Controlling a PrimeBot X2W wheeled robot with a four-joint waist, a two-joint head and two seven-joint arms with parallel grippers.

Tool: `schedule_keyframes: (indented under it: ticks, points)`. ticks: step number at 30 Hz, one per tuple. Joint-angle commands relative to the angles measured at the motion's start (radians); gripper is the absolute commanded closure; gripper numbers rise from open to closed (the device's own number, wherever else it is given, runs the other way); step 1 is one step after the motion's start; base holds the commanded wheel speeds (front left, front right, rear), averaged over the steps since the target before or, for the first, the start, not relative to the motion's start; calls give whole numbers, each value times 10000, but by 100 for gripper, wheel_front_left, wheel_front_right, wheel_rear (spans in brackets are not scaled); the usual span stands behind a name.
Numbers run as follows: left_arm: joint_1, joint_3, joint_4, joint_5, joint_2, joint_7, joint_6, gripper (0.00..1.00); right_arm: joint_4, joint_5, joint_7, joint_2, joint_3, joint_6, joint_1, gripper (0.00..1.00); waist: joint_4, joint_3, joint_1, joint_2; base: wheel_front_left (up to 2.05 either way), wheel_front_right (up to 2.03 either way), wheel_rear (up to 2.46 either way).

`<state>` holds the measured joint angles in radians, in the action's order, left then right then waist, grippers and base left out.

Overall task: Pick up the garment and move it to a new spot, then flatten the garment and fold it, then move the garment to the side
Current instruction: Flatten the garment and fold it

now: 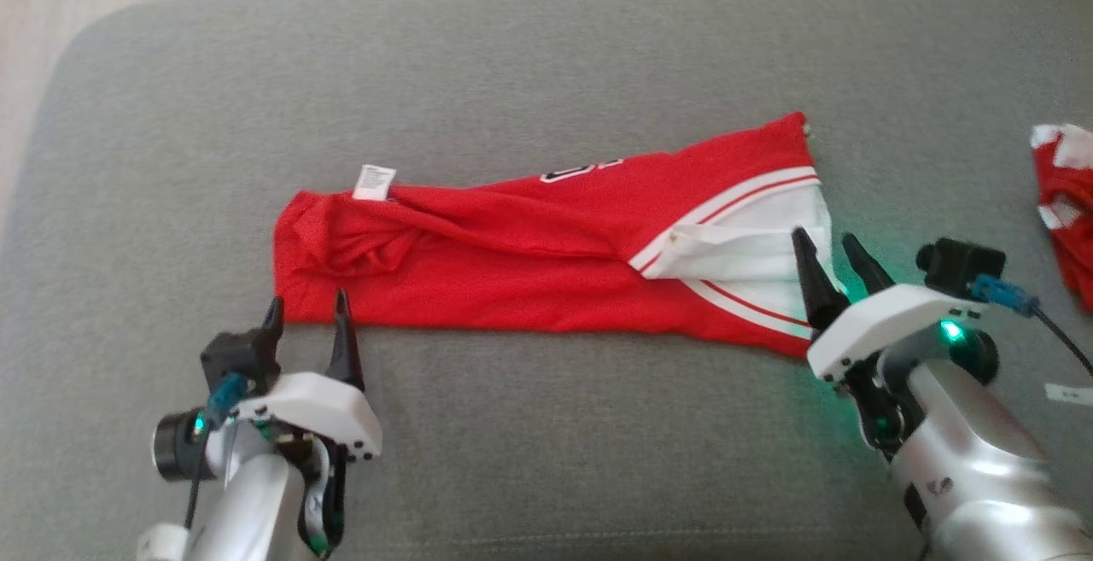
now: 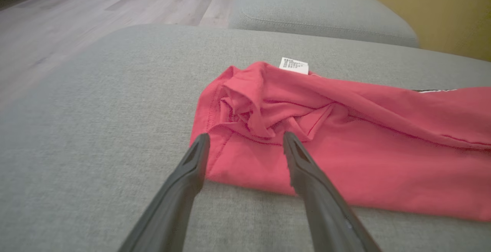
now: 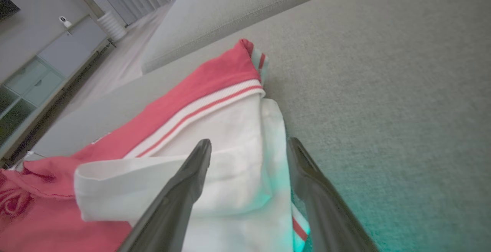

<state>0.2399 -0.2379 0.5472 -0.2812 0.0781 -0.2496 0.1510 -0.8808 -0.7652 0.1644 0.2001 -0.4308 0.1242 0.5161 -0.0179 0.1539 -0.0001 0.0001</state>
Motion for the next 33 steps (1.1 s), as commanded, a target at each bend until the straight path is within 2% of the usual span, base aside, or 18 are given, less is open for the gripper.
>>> schedule_keyframes:
  ticks: [1, 12, 13, 14, 15, 20, 24, 33]
  points:
    - [243, 401, -409, 151, 79, -122, 68, 0, 93, 193, 171, -30, -53, 65, 184, 0, 177, -87, 1, -1, 0, 0, 0]
    - [-587, 184, -1288, 213, -248, -122, -157, 0, -1774, 592, -9, -533, 519, 65, 585, 0, 1085, -26, 1, -1, 0, 0, 0]
    - [-586, 171, -1306, 204, -253, -122, -180, 0, -1793, 528, -126, -598, 491, 65, 579, 5, 1125, 1, 1, -1, 0, 0, 0]
    - [-577, 148, -1313, 194, -258, -122, -204, 0, -1765, 397, -260, -675, 482, 65, 559, 71, 1154, 24, 1, -1, 0, 0, 0]
    - [-562, 117, -1315, 199, -262, -122, -207, 0, -1711, 276, -400, -735, 445, 65, 529, 100, 1172, 36, 1, -1, 0, 0, 0]
    - [-507, -98, -1364, 13, -274, -122, -180, 0, -1472, -120, -660, -760, 276, 65, 426, 100, 1163, 116, 1, -1, 0, 0, 0]
    - [-478, -521, -1307, -226, -276, -122, -218, 0, -1308, -360, -429, -410, 345, 65, 441, 100, 1036, 141, 1, -1, 0, 0, 0]
    - [-473, -1374, -1235, -699, -278, -122, -118, 0, -640, -523, -8, 1109, 577, 65, 818, 100, 540, 55, 1, -1, 0, 0, 0]
